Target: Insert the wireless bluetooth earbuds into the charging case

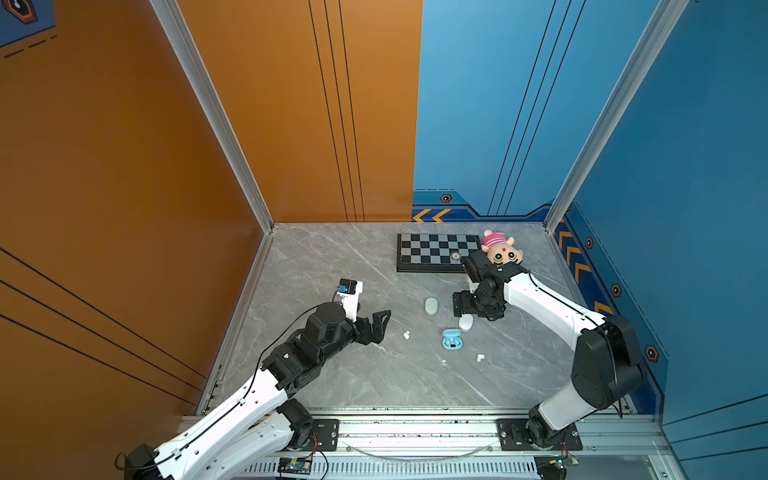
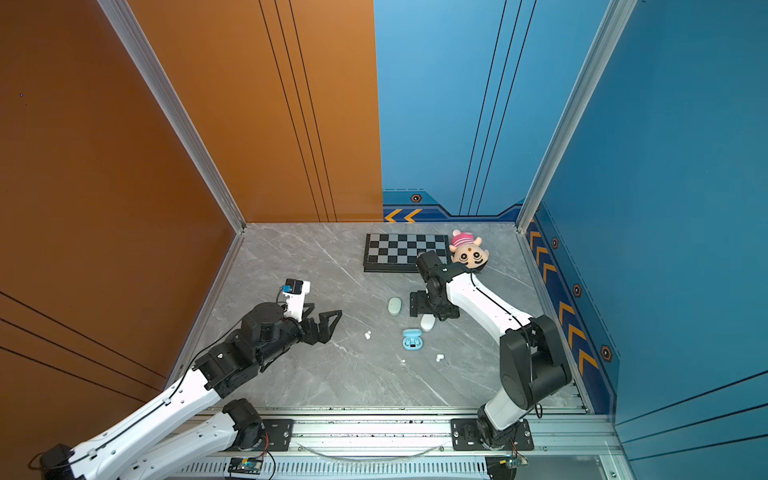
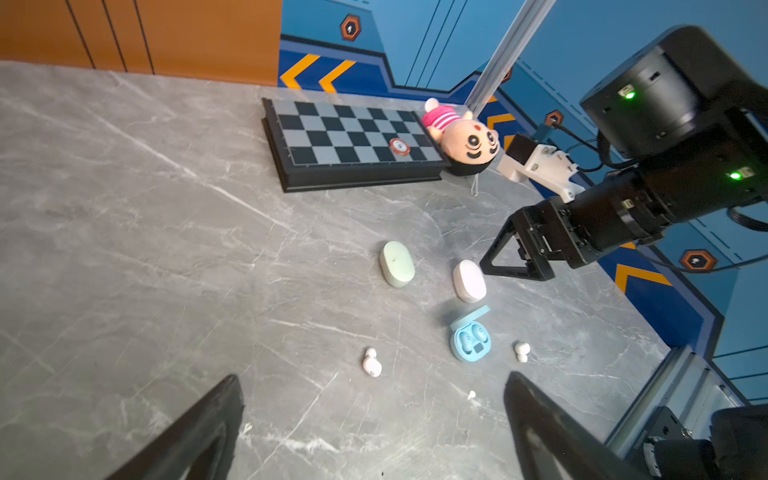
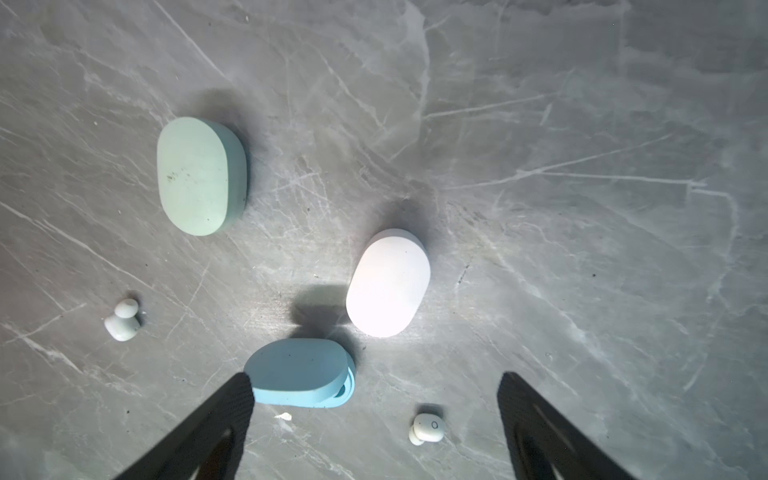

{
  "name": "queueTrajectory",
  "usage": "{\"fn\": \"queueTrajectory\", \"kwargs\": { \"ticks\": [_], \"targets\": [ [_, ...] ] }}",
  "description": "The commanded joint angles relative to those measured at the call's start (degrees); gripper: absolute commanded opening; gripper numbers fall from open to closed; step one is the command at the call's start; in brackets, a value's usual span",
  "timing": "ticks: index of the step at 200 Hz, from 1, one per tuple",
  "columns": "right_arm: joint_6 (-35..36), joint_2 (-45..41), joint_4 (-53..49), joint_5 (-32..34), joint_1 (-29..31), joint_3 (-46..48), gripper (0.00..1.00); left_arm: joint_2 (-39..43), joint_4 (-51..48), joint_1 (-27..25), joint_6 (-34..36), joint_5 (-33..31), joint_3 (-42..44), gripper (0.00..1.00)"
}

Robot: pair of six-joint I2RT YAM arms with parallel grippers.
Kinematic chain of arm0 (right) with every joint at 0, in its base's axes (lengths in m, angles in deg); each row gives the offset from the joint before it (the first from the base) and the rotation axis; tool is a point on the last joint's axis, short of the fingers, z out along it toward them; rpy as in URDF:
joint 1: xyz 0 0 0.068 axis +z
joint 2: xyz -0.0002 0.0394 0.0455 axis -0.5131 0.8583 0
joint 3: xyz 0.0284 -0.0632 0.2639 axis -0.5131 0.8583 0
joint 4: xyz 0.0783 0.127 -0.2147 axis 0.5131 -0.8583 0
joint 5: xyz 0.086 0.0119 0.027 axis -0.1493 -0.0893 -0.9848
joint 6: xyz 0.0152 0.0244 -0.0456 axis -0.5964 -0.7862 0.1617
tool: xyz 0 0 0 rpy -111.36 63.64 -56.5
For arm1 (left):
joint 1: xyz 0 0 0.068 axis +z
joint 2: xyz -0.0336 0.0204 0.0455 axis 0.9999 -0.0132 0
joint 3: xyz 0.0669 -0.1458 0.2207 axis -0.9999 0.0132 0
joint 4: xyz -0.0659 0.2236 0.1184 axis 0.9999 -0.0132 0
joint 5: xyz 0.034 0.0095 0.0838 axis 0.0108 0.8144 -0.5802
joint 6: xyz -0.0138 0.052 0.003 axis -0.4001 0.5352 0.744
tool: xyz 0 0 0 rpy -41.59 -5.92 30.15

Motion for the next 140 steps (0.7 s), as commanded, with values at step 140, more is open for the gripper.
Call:
{"fn": "queueTrajectory", "kwargs": {
  "ticks": [140],
  "targets": [
    [-1.3,0.8,-3.5,2.8,4.8,5.5,0.89,-1.2,-2.1,3.2,-3.4,3.4,-0.1,0.98]
  ]
}}
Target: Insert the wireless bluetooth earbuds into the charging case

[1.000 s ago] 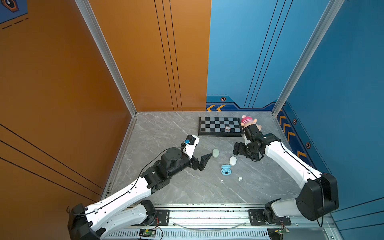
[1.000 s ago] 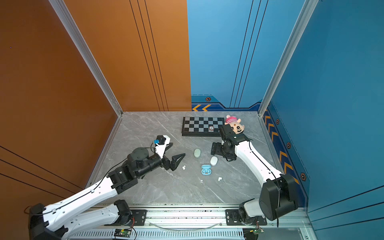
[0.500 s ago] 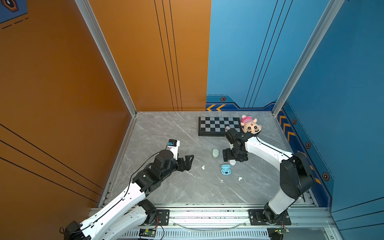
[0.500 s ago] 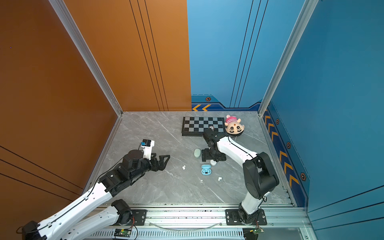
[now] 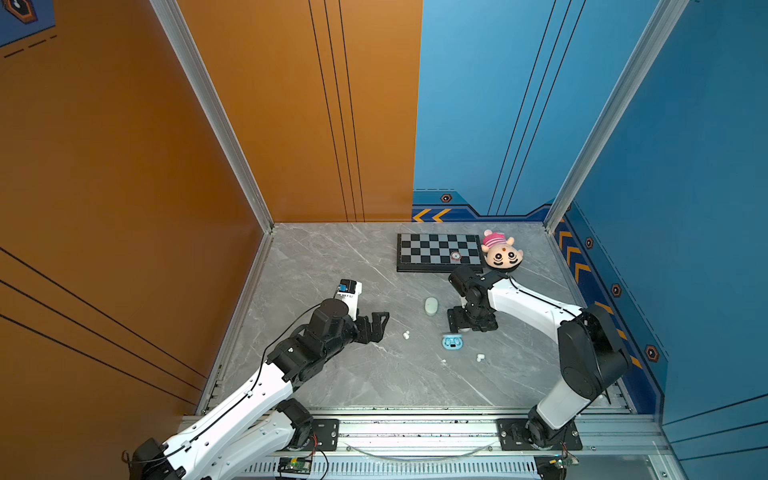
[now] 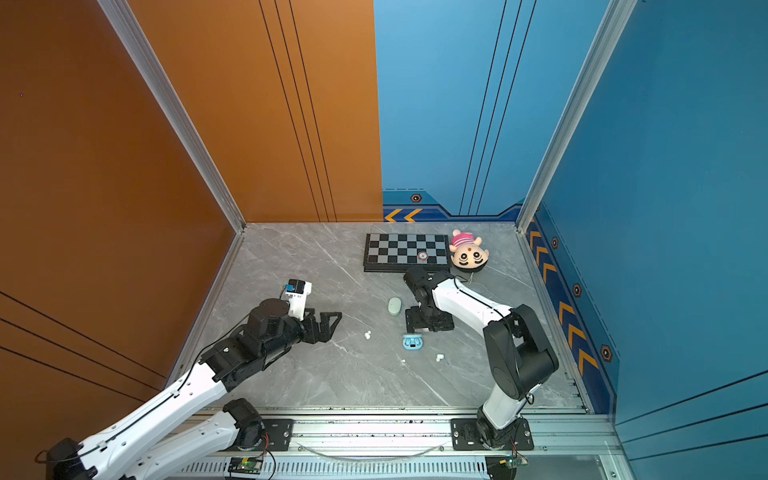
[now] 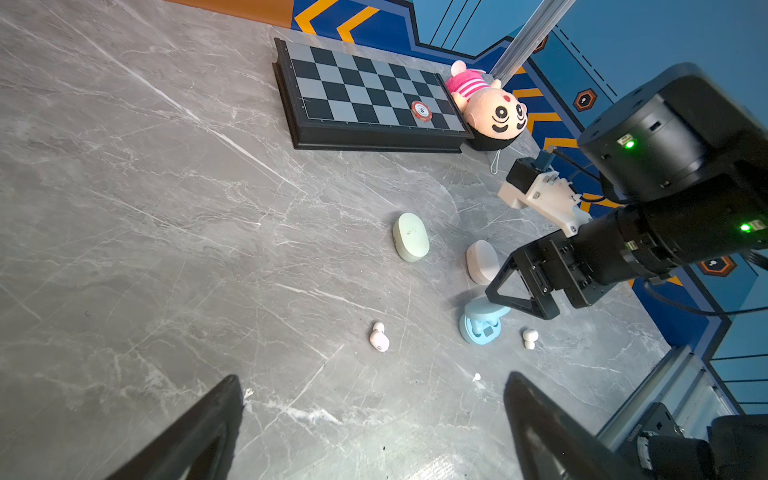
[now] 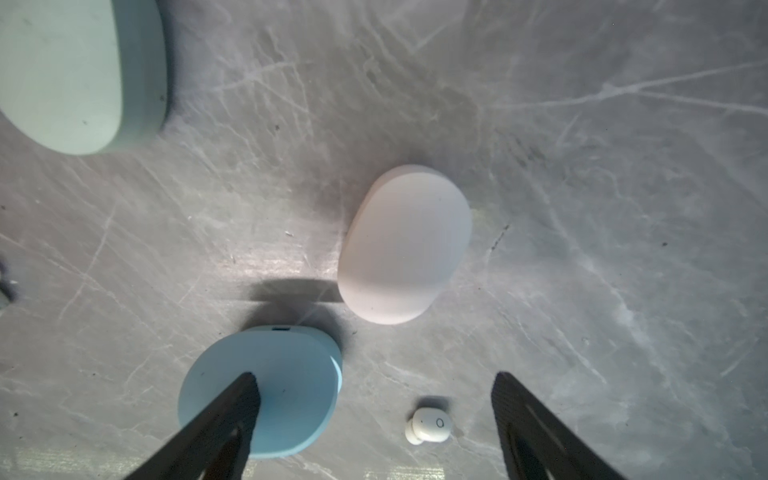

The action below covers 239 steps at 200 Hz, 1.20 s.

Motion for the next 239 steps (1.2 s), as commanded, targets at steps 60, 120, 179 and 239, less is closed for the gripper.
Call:
{"fn": "queueTrajectory", "kwargs": {
  "ticks": [60,120,179,239],
  "targets": [
    [-0.5,-4.6,-1.7,-1.3,0.7,0.9,0.89,3.4,-0.1,1.0,-1.6,-0.3,0.9,0.98],
    [-1.6,1.1,1.9,-5.6,-4.0,-2.7,0.75,4.2,0.5,1.1,-1.8,-0.2,1.6,0.98],
    [-4.0,6.0,3.0,-6.1,-4.8,-5.4,0.66,4.2,0.6,1.6,-1.8,0.1,1.6,0.98],
    [-5.2,8.8,3.0,-4.9,-5.0,-6.4,0.65,4.4,0.6,1.8,-2.0,0.4,1.8,0.98]
  ]
}}
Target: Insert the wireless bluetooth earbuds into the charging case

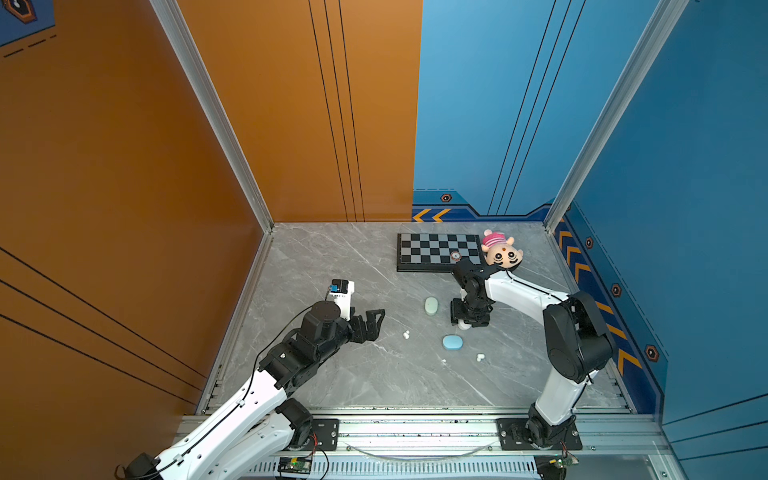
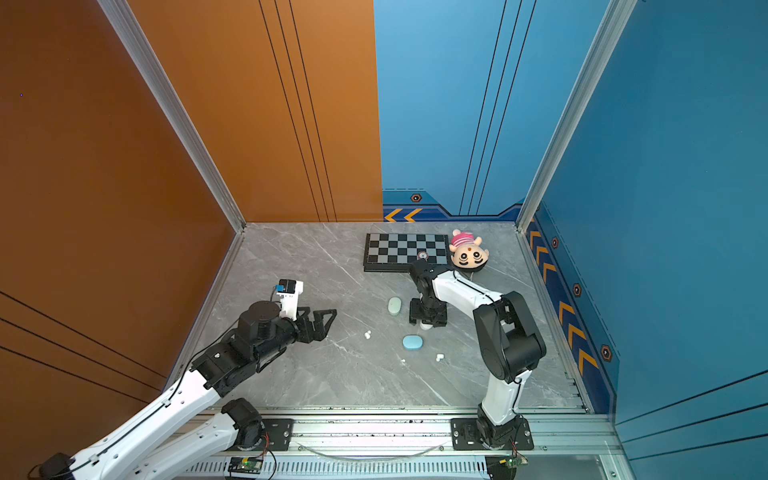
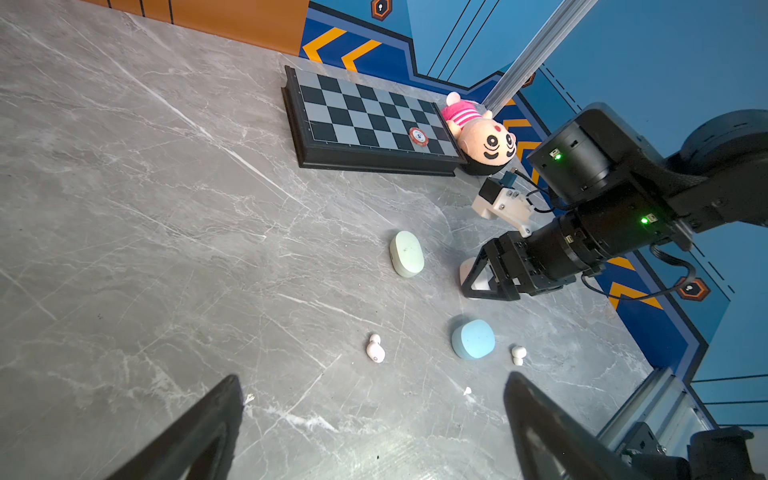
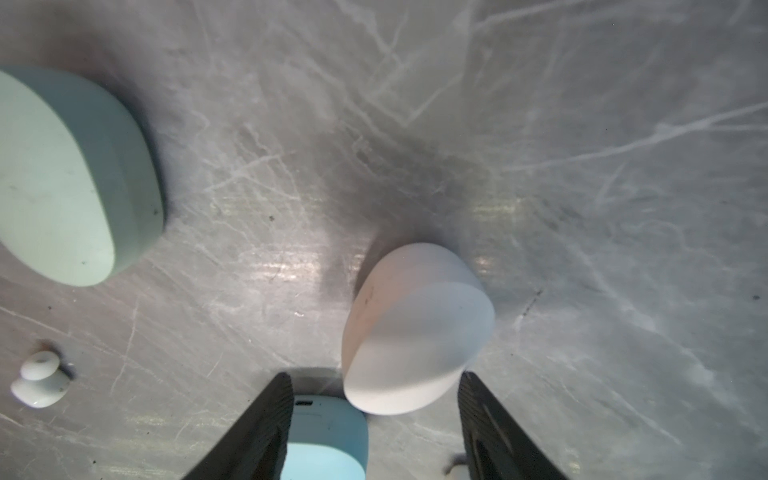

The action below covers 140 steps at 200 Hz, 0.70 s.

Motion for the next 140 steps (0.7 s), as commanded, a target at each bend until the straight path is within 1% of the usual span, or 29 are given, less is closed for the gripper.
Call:
{"fn": "queueTrajectory", "kwargs": {
  "ticks": [1,29,62,119,140],
  "targets": [
    [-1.4,1.4,-0.2,0.7,-0.4,-1.9,0.66,0.5,0.6,0.7,-0.8,0.5,0.9,0.98],
    [-2.8,2.8,-0.2,0.9,-0.8,-3.1,0.65,0.6,0.6,0.9,-0.8,0.6,0.9,0.98],
    [-7.1,3.6,0.0,-0.1,-1.6,-4.9,0.65,0.5,0.6,1.0,-0.9,0.7,1.0,0.98],
    [-15.9,4.7,4.9,-11.1,-2.2,-5.5,0.65,0.1,0.6,1.8,-1.4,0.8,1.1,0.98],
    [-16.5,3.8,5.5,-13.3,-2.0,-5.6,0.65,-0.2,0.6,2.2,-1.5,1.3,1.0,0.98]
  ]
}}
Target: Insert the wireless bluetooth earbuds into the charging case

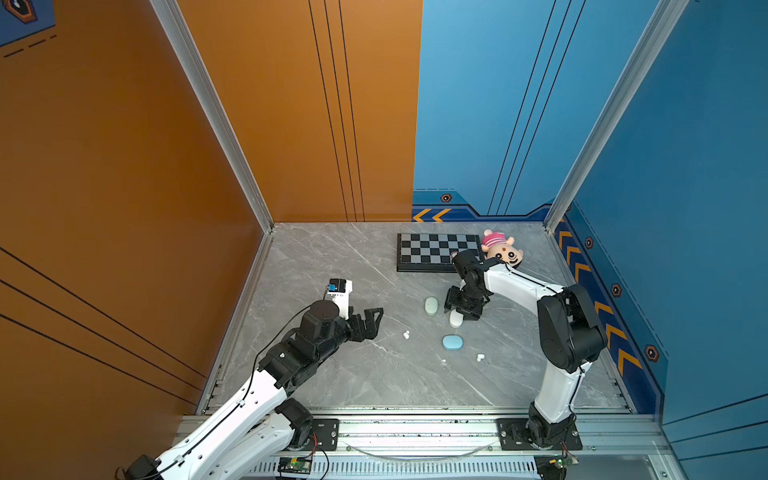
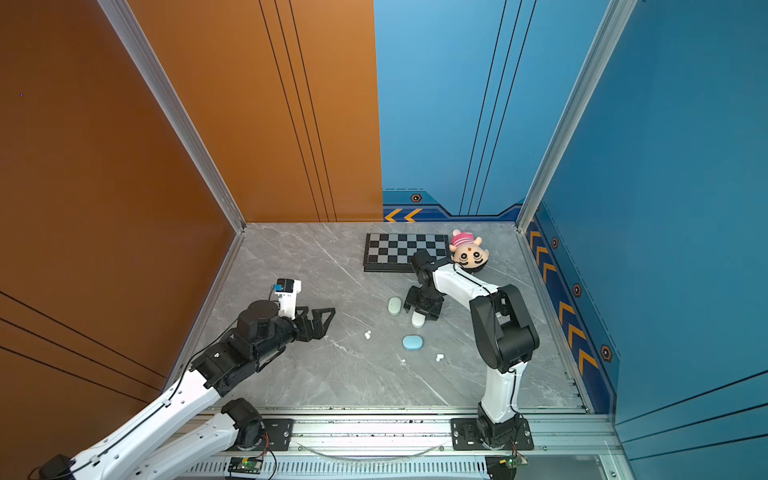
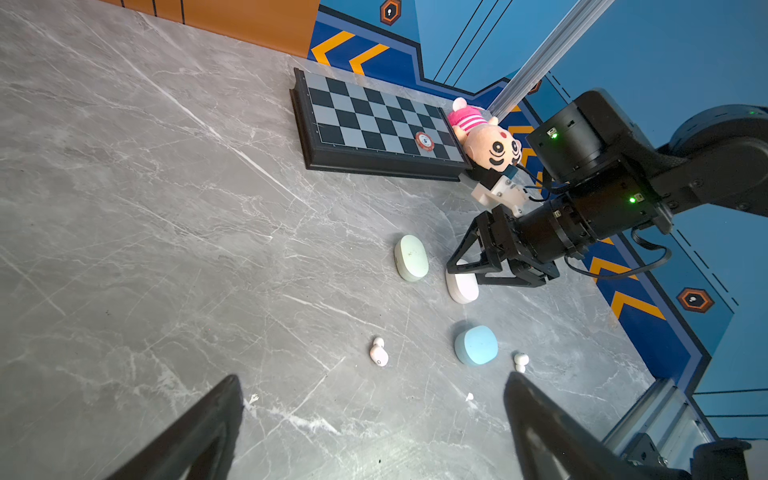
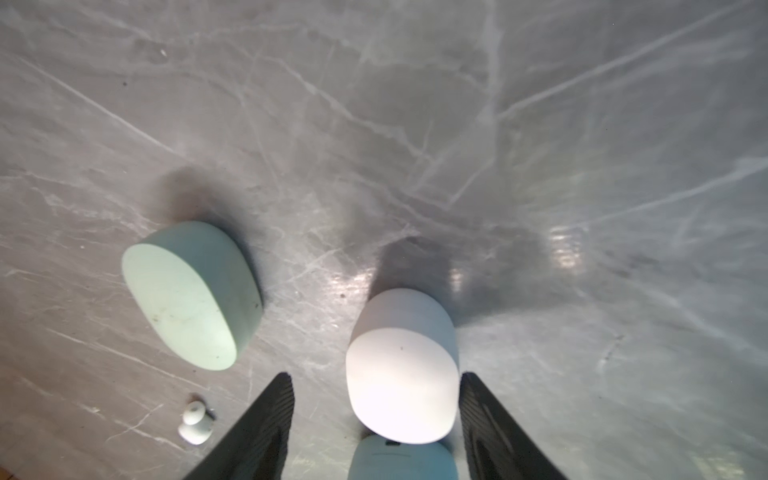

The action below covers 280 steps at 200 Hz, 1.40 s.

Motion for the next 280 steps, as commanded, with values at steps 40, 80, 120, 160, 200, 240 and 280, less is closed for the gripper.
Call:
{"fn": "queueTrajectory", "kwargs": {
  "ticks": [40,80,120,160,200,240,280],
  "targets": [
    [-0.3,-3.2,1.9,-11.2,-0.8,-0.8,0.65,0.1,0.8,1.2,-0.8,1.4,1.2,0.98],
    [19.9,-4.3,-2.7,-13.5,-2.2,-4.4,0.66,-0.2,1.0,1.6,-0.7,2.6,1.1,0.98],
    [56.8,-10.0,-6.9,-4.6,-1.0,-4.7,0.66,1.8,2.2,1.6,-0.2,4.0,2.3,0.98],
    [95.3,-18.5,0.7,-8.5,-1.3,4.0,0.82,1.7,2.2,1.6,0.0,4.4,2.1,0.98],
    [105.7,-12.7,2.9,-5.5,-1.2,2.5,0.85,2.5,2.1,1.5,0.3,3.9,2.0,0.98],
    [104.9,-6.5,4.0,-4.5,-0.3,0.4,0.81,3.5,1.5,1.5,0.5,2.9,1.9,0.98],
    [95.7,-5.9,7.8,-1.9,-0.2,2.0,0.8,2.5,1.3,1.4,0.5,3.1,1.4,0.98]
  ]
}}
